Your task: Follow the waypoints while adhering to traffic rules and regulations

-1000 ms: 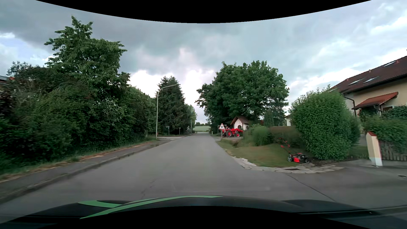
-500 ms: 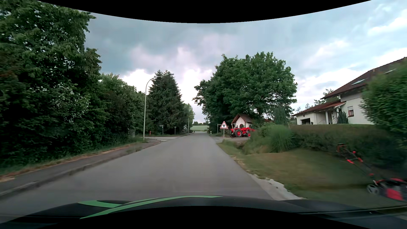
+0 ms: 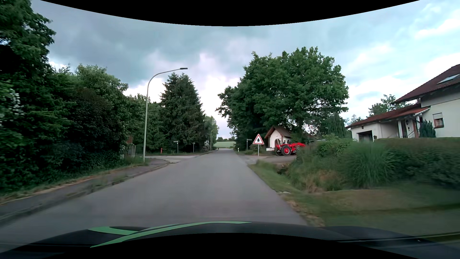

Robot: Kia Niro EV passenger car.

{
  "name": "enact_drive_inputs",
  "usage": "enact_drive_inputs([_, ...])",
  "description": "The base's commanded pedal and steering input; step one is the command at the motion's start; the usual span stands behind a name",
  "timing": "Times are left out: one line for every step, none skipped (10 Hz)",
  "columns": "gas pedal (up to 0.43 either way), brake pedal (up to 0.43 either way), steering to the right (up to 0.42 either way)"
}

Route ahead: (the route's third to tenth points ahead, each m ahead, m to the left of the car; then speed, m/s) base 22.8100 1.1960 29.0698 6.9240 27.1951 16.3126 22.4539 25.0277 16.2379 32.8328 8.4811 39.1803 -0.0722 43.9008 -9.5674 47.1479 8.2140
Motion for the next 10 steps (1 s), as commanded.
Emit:
enact_drive_inputs([0.008,0.000,0.003])
enact_drive_inputs([0.008,0.000,0.001])
enact_drive_inputs([0.008,0.000,0.001])
enact_drive_inputs([0.008,0.000,0.001])
enact_drive_inputs([0.008,0.000,0.001])
enact_drive_inputs([0.008,0.000,0.001])
enact_drive_inputs([0.008,0.000,0.001])
enact_drive_inputs([0.008,0.000,0.001])
enact_drive_inputs([0.008,0.000,0.001])
enact_drive_inputs([0.008,0.000,0.000])
